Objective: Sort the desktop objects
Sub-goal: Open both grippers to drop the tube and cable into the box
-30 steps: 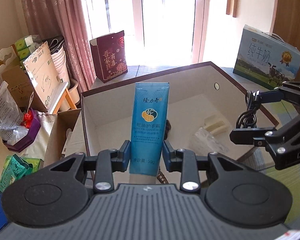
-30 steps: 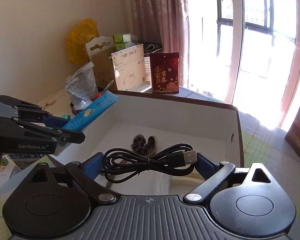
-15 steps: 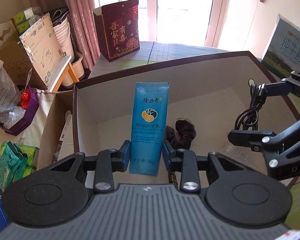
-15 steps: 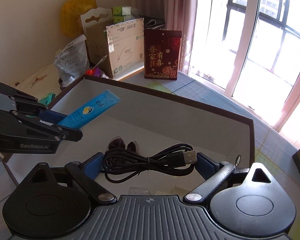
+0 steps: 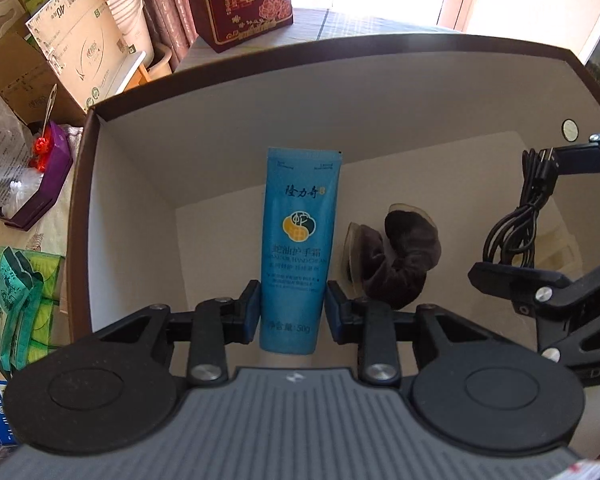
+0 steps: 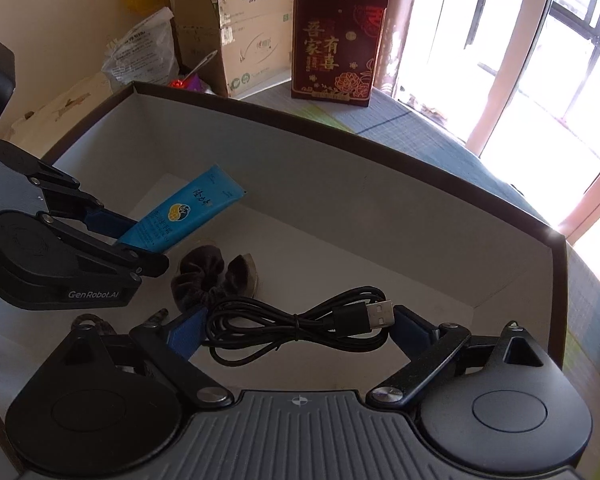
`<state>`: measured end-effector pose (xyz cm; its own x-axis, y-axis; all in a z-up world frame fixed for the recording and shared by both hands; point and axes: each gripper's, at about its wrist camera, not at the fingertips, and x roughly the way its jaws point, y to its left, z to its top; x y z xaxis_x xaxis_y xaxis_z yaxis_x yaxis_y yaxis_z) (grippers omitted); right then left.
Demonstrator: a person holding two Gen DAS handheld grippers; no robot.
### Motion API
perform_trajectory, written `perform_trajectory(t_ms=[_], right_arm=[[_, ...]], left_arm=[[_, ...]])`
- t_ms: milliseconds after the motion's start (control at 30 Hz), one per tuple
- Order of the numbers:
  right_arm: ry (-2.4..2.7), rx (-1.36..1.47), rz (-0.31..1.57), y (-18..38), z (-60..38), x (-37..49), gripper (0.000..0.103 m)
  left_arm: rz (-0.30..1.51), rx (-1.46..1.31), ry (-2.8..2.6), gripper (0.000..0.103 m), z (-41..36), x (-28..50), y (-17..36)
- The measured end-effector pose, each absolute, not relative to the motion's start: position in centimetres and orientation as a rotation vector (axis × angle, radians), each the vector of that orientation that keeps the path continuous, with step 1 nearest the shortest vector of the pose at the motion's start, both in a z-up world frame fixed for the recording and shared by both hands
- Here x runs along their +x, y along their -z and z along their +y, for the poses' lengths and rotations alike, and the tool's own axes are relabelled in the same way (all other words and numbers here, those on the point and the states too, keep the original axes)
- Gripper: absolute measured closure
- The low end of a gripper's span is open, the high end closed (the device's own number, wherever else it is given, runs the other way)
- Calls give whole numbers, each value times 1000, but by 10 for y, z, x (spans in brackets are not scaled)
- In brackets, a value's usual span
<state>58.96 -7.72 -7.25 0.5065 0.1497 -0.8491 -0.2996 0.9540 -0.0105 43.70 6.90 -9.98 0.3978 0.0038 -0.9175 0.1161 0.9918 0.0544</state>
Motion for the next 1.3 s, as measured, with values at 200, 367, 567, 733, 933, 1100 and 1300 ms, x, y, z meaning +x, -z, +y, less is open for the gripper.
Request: perform_trajectory(t_ms=[200,367,567,733,933,1100,1300], right_arm=[[-272,-161,1019,77,-81,595,10],[-268,-140,1017,74,-83,596,10],[-257,-102,1007,68,-88,594,7],[-252,-93,998,62,-92,580,4],[-241,-49,947,45,-101,559,2],[-220,-8,910,30,-106,540,2],[-187,42,888,21,-108,511,2]], left_arm=[[1142,122,79,70,68,438,99],[1125,129,87,61,66,442,96],[1099,127,92,40,64,437,89],[1076,119,98,33,65,429,82],[1046,91,129,23,63,414,69],[993,98,120,9,61,394,51],[965,68,118,9,66,367,33]])
